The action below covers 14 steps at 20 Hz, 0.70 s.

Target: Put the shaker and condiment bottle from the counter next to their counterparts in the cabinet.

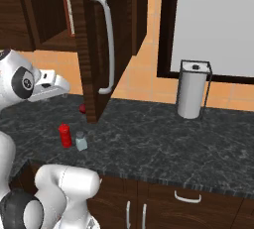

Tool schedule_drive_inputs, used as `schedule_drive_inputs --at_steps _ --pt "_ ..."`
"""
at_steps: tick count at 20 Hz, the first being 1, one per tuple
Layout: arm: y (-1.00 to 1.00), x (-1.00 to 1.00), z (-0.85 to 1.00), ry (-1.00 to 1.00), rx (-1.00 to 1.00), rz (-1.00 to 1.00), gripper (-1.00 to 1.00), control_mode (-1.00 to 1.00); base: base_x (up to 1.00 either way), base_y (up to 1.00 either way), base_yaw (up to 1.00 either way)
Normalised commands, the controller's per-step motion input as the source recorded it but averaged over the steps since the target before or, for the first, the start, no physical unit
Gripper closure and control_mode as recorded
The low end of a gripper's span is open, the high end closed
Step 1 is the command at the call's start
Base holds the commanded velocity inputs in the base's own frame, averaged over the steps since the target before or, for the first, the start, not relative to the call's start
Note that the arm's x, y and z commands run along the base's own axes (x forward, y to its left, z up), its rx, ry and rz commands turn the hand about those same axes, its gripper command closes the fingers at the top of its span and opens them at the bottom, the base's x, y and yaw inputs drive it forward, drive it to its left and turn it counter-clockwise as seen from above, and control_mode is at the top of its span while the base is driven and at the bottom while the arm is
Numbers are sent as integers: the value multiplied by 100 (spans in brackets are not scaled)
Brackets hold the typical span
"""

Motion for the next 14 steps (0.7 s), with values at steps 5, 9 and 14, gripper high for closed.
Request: schedule_drive_inputs --at_steps 5,9,14 --pt "15 -28 -46 -16 -13 -1 -100 -100 0 0 0" --pt "23 -27 -35 -35 -9 0 -100 -100 0 0 0" --pt "20 -10 -56 -30 -19 -1 -100 -100 0 0 0"
